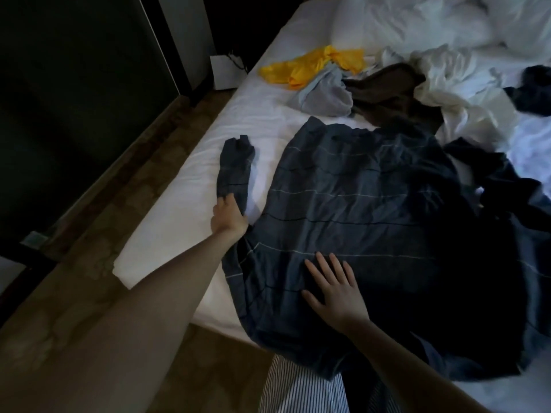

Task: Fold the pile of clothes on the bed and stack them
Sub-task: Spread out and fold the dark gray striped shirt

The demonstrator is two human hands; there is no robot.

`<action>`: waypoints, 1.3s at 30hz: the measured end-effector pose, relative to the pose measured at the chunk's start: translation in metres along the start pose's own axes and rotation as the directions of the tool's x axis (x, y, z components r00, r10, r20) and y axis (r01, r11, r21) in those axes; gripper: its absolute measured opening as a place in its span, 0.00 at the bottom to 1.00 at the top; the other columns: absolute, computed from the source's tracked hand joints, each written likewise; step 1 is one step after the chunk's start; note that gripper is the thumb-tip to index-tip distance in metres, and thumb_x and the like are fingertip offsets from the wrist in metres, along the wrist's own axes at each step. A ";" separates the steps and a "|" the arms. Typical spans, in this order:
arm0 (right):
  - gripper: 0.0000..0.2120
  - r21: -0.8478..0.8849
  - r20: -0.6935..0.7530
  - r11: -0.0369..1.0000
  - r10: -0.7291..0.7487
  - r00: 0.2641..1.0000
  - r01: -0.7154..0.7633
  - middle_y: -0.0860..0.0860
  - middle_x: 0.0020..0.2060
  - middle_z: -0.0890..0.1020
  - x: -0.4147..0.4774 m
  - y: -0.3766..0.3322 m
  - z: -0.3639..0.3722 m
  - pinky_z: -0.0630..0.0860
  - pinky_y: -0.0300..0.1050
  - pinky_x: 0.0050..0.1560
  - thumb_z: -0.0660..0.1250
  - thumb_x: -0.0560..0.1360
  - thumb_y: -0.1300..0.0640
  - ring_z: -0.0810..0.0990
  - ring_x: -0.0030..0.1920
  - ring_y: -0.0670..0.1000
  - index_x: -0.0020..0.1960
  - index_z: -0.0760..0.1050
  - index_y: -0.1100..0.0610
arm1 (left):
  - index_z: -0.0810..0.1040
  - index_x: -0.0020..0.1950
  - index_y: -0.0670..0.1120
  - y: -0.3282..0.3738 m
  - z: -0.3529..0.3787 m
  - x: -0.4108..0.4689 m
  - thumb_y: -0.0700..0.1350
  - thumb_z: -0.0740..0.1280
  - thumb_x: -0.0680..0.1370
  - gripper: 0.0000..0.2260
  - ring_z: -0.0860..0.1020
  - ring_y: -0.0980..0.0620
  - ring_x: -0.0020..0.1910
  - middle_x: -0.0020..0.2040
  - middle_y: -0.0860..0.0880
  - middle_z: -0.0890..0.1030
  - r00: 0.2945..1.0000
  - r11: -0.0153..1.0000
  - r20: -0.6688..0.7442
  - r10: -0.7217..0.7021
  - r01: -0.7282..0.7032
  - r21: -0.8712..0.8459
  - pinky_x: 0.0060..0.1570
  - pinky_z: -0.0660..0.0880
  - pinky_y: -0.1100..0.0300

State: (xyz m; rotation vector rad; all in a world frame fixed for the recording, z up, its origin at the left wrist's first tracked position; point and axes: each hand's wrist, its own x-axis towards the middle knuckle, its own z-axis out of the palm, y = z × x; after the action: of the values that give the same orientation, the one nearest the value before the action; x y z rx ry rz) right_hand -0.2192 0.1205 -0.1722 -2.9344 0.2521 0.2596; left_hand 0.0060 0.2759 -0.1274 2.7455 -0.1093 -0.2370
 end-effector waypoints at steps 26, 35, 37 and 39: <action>0.14 0.865 0.404 -0.464 0.416 0.815 -0.191 0.58 0.47 0.78 0.019 0.052 -0.042 0.74 0.44 0.48 0.53 0.81 0.61 0.78 0.48 0.56 0.64 0.68 0.64 | 0.54 0.77 0.51 0.136 0.096 -0.074 0.57 0.44 0.82 0.24 0.42 0.51 0.77 0.79 0.51 0.47 0.716 0.720 0.394 0.577 -0.673 0.168 0.73 0.39 0.48; 0.13 0.825 -0.139 0.528 0.533 0.834 -0.200 0.56 0.57 0.75 0.079 0.085 -0.077 0.71 0.42 0.50 0.61 0.77 0.61 0.76 0.51 0.53 0.61 0.71 0.58 | 0.54 0.78 0.51 0.125 0.112 -0.077 0.59 0.31 0.73 0.36 0.45 0.50 0.78 0.79 0.49 0.50 0.704 0.684 0.216 0.677 -0.710 0.169 0.73 0.37 0.51; 0.16 0.718 -0.228 0.677 0.444 0.866 -0.158 0.56 0.60 0.73 0.103 0.089 -0.092 0.69 0.42 0.54 0.59 0.78 0.61 0.74 0.58 0.55 0.65 0.71 0.57 | 0.55 0.77 0.51 0.128 0.111 -0.077 0.59 0.31 0.72 0.36 0.45 0.50 0.77 0.79 0.50 0.50 0.710 0.693 0.223 0.668 -0.703 0.161 0.73 0.37 0.50; 0.16 0.660 -0.244 0.736 0.398 0.884 -0.149 0.56 0.63 0.73 0.130 0.093 -0.102 0.68 0.44 0.59 0.56 0.79 0.61 0.72 0.62 0.56 0.65 0.72 0.57 | 0.57 0.77 0.51 0.129 0.111 -0.076 0.59 0.31 0.72 0.36 0.46 0.50 0.77 0.79 0.50 0.52 0.709 0.695 0.230 0.667 -0.703 0.150 0.73 0.38 0.49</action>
State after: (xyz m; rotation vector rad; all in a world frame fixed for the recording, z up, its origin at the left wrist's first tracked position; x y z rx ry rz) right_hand -0.0941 -0.0099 -0.1134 -2.2316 0.6939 -0.3071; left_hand -0.0944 0.1242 -0.1684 2.6641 -1.2625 -0.2338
